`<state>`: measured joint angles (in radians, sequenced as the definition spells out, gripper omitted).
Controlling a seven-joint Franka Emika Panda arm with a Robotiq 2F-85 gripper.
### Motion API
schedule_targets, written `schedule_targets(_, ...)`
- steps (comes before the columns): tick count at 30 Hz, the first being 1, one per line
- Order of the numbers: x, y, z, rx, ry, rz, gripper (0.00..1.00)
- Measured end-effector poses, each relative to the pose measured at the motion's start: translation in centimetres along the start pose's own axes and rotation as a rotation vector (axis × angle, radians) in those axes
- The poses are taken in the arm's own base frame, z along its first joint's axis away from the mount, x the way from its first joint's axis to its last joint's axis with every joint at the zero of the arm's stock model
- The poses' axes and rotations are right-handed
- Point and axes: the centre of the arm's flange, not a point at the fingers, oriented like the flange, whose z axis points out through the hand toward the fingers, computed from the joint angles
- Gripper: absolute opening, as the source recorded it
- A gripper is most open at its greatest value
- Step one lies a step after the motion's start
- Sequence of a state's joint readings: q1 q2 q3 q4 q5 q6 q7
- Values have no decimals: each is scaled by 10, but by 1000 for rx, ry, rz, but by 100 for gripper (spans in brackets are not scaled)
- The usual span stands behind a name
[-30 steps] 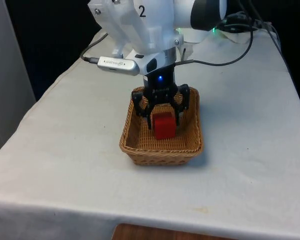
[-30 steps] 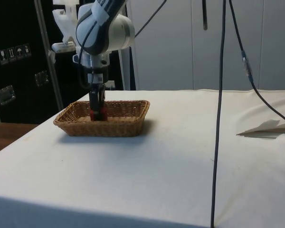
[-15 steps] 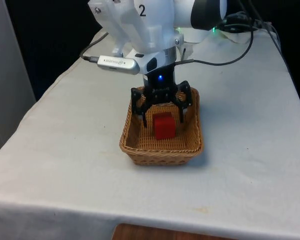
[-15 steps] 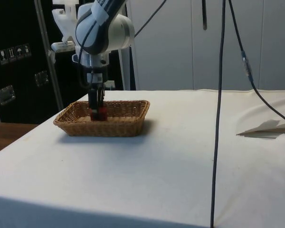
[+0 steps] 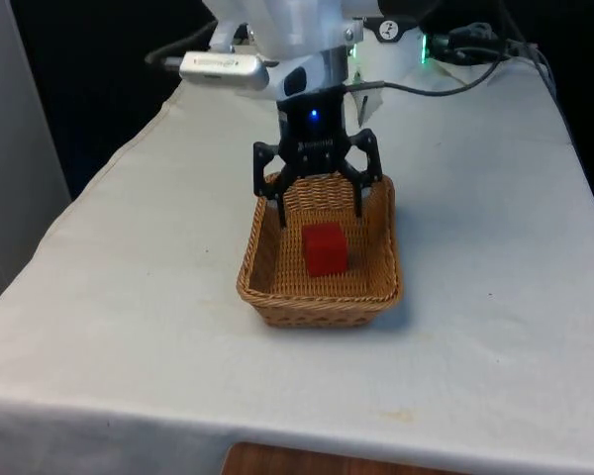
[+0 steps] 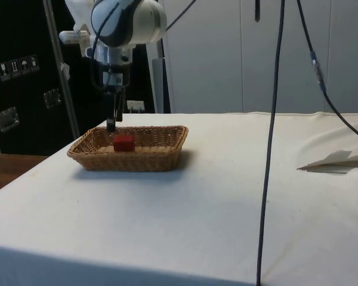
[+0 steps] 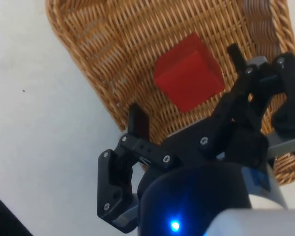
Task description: Pick up the cube and place it into the basket.
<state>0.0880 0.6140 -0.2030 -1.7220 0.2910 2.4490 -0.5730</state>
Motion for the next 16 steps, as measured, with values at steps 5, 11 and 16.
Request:
schedule_targets(5, 2, 2, -17, -1, 16, 4, 100)
schedule_targets(11, -5, 4, -36, -3, 27, 8, 100)
schedule_targets(16, -10, 5, -48, -2, 36, 9, 100)
